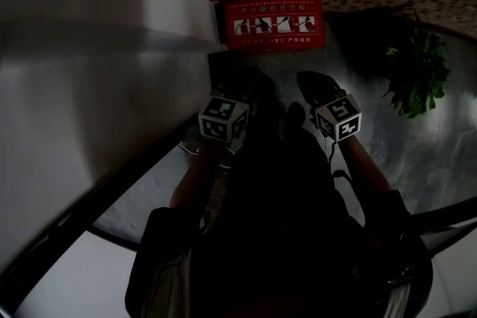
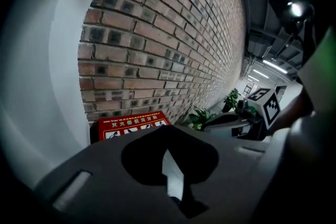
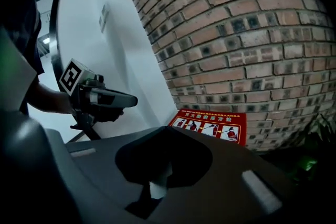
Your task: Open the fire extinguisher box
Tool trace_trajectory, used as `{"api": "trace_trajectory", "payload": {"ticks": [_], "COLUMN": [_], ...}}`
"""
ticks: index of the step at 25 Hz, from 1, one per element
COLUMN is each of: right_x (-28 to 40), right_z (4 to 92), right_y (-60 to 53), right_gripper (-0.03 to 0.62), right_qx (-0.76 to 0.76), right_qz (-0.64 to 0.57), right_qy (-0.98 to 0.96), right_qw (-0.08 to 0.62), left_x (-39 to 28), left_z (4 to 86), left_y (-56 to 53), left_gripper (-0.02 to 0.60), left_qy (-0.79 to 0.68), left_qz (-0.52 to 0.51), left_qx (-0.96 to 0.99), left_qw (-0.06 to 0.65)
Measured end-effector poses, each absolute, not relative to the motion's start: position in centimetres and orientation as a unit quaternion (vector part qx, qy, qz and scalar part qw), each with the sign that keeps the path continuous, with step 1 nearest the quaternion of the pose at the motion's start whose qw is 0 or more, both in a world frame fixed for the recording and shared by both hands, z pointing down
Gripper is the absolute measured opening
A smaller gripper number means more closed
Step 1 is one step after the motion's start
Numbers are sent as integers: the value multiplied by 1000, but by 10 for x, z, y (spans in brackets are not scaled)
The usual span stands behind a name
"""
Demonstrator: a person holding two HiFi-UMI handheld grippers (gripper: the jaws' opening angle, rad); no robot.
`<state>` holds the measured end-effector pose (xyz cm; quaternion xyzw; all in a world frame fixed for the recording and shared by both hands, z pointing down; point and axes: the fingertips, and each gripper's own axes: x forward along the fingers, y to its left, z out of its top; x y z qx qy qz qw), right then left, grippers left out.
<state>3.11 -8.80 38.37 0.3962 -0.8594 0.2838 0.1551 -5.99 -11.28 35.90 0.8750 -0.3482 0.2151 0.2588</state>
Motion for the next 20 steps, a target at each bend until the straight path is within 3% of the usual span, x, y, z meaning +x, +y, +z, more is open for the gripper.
{"api": "trace_trajectory", "payload": {"ticks": [20], "right_x": [57], "right_z": [601], "right_y": [-131], "right_gripper": [0], "right_qx": [429], "right_qz": [341], "right_qy": [-798], "right_qw": [250], "left_x": [-77], "left_z": [576], "left_y": [-156], "left_gripper": [0], "left_qy": [-387], "left_qz": [278], "left_qx": [799], "left_qw": [367]}}
